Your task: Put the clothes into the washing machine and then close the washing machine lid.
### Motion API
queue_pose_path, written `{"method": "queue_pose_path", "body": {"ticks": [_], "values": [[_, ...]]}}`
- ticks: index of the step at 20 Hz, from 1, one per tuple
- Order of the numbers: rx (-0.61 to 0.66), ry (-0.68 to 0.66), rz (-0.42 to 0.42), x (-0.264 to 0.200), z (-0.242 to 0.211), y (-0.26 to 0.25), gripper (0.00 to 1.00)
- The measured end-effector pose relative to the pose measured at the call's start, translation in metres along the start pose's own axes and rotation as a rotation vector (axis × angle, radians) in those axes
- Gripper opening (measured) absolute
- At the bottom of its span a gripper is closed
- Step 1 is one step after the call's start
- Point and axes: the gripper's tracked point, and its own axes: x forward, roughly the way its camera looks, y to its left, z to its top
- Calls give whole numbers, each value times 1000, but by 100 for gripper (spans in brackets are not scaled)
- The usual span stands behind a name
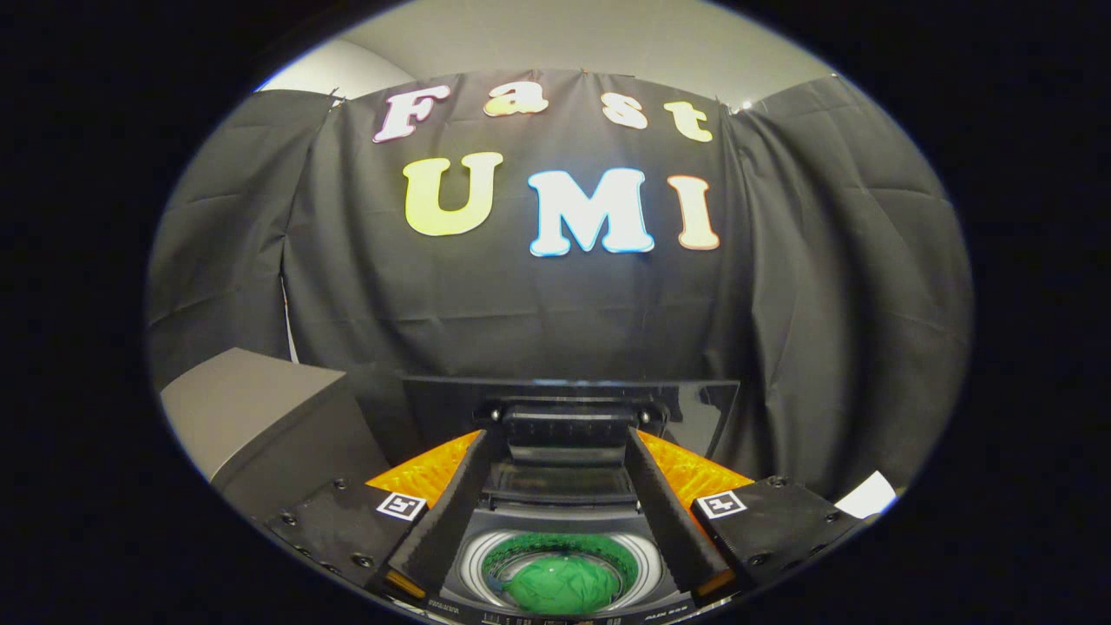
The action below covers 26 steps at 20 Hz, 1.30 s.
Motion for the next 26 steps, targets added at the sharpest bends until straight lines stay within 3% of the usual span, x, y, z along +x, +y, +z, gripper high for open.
{"method": "queue_pose_path", "body": {"ticks": [6,13,26], "values": [[-21,-53,13,32,32,2,97],[-6,-42,-3,88,39,-3,98],[27,46,-10,148,9,-8,98]]}}
